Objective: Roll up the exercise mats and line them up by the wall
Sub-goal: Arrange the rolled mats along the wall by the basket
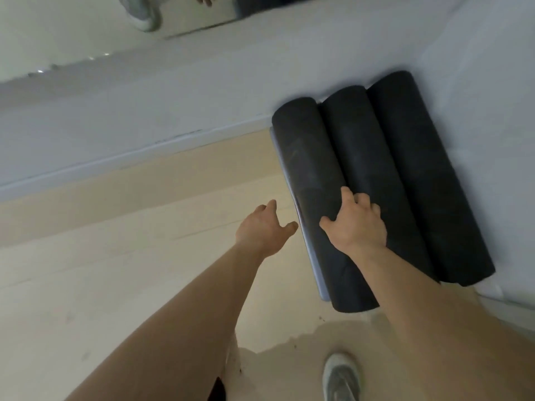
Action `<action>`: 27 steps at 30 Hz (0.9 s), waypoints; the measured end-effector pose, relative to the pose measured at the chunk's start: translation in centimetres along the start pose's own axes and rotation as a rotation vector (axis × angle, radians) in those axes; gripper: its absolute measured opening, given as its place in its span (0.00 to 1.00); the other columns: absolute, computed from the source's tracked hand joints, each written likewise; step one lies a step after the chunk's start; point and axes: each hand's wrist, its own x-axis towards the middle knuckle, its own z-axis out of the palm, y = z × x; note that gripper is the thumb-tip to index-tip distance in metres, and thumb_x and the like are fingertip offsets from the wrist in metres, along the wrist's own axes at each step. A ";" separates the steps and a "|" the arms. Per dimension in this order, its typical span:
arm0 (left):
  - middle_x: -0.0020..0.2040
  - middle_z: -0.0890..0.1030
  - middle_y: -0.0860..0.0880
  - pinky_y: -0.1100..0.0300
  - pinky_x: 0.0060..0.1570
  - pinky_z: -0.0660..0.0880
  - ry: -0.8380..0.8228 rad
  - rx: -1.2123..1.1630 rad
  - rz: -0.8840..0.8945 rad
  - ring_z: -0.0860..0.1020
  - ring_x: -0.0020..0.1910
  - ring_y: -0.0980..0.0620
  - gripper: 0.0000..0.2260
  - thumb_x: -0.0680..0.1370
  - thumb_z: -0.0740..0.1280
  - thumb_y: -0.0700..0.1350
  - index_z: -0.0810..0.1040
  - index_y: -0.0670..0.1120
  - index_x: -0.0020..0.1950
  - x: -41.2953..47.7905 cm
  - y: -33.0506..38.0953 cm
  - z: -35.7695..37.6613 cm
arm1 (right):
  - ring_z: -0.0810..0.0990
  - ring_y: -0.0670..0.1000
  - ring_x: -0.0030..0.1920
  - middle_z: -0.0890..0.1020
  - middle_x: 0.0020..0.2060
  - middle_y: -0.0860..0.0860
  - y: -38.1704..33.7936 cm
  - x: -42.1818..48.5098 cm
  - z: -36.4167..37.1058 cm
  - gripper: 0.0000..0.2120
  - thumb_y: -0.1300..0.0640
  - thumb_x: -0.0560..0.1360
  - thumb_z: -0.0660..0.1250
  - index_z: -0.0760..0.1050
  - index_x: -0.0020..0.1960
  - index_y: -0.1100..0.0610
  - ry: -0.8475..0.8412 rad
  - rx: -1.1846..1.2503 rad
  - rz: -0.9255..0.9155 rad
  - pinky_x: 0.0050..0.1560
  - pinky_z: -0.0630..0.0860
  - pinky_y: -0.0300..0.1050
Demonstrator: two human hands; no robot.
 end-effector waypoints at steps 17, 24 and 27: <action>0.78 0.67 0.49 0.49 0.63 0.72 0.374 -0.283 -0.400 0.72 0.72 0.45 0.31 0.82 0.62 0.60 0.60 0.49 0.82 -38.7 -21.1 -7.8 | 0.69 0.61 0.69 0.68 0.72 0.57 -21.4 -31.9 -3.3 0.33 0.44 0.79 0.66 0.59 0.79 0.52 -0.126 -0.374 -0.662 0.61 0.72 0.55; 0.71 0.74 0.48 0.49 0.59 0.74 0.472 -0.329 -0.605 0.73 0.68 0.46 0.28 0.81 0.62 0.61 0.66 0.48 0.77 -56.7 -36.9 -3.2 | 0.69 0.61 0.67 0.69 0.69 0.57 -31.7 -49.8 6.5 0.31 0.43 0.79 0.65 0.60 0.77 0.54 -0.151 -0.526 -0.898 0.59 0.74 0.53; 0.71 0.74 0.48 0.49 0.61 0.74 0.477 -0.340 -0.687 0.72 0.68 0.45 0.29 0.81 0.62 0.61 0.66 0.48 0.77 -64.4 -43.6 -0.3 | 0.69 0.61 0.68 0.68 0.70 0.57 -35.7 -58.2 11.4 0.33 0.43 0.79 0.65 0.58 0.78 0.54 -0.176 -0.557 -0.989 0.60 0.74 0.53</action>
